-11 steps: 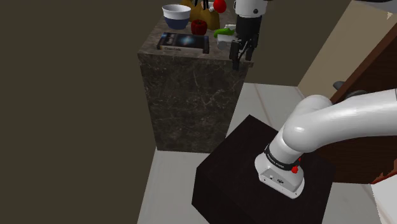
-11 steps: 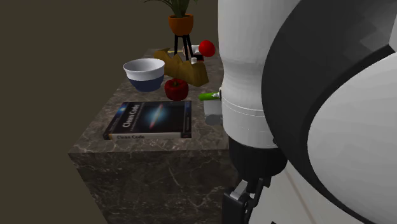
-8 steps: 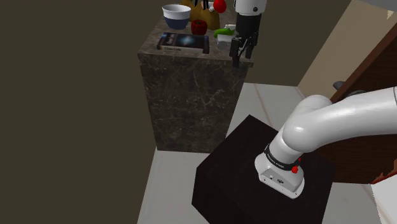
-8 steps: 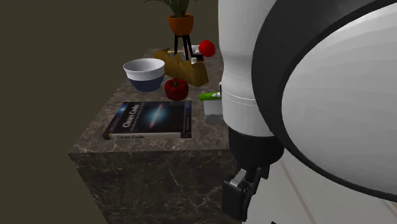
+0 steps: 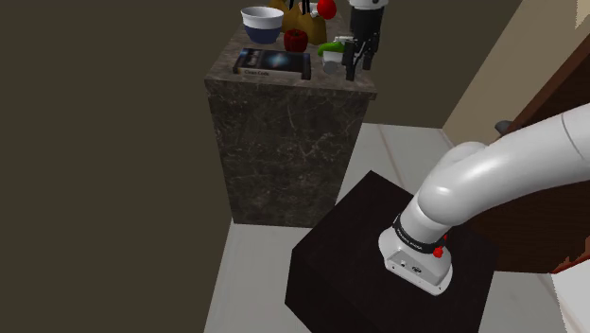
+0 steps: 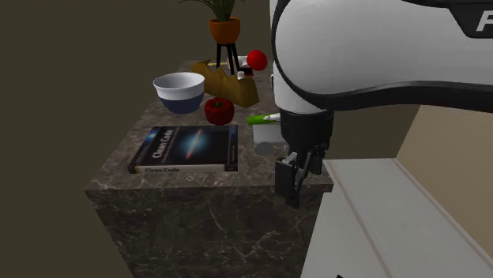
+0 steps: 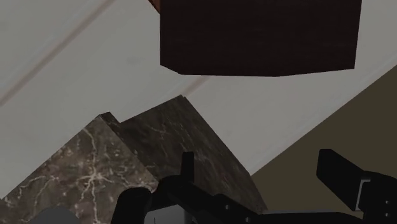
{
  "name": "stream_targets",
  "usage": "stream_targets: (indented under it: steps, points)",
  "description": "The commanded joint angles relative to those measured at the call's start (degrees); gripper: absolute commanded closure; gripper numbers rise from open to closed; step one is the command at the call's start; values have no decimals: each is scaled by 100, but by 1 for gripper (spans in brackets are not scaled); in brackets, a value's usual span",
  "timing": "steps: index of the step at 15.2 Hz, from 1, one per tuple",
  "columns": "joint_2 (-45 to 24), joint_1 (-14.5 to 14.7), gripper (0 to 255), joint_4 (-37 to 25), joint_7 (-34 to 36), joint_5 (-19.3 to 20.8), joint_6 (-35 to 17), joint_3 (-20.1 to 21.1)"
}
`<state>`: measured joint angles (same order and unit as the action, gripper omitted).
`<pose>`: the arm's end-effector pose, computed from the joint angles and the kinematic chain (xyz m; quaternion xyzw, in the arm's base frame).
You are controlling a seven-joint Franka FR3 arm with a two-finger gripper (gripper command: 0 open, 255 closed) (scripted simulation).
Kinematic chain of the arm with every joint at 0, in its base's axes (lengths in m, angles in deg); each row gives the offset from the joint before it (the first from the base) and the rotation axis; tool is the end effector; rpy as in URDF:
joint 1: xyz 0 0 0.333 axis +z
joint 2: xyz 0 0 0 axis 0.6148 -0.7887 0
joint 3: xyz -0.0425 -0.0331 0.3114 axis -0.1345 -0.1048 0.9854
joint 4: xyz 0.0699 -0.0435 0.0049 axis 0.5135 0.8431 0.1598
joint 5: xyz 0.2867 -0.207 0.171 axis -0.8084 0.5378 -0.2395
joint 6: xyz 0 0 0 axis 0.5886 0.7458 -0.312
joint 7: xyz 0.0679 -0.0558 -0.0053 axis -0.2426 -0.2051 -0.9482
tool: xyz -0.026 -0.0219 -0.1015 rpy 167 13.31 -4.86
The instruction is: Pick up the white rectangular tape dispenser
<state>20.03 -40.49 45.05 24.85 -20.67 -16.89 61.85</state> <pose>0.3712 -0.0918 0.5818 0.9979 0.0162 -0.0586 0.0227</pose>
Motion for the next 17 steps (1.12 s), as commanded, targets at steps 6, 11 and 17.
stream_targets:
  steps: [6,11,17]
  points:
    - [-1182,-187,0,-1129,-931,175,-127,-657]
    - [-2182,-326,0,-2179,-1590,63,-110,-1053]
    - [-3577,-641,0,-3797,-2414,-323,125,-1436]
